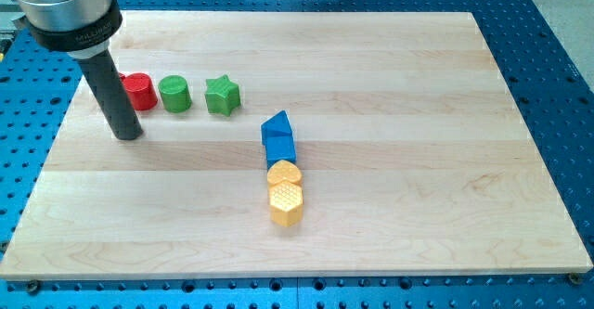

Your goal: Separate blue blocks from yellow blocks

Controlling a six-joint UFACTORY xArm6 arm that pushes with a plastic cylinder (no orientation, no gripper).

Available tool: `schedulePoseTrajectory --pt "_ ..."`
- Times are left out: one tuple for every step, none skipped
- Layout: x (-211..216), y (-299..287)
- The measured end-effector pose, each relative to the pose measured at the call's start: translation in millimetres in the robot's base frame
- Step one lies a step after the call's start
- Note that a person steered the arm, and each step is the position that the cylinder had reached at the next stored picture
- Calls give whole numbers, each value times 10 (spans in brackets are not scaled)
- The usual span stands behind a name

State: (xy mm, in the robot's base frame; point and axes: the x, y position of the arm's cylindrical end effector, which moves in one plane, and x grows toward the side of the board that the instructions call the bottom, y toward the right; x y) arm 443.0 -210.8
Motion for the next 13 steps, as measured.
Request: schedulePoseTrajectory --pt "1 0" --pt "16 0" --pt "151 17" --pt "698 526" --pt "1379 889" --pt "1761 1010" --pt "1536 1653" --pt "1473 2035" --pt "1473 2056" --pt "1493 2300" --pt "1384 2398" --pt "668 2124" --pt "252 2100"
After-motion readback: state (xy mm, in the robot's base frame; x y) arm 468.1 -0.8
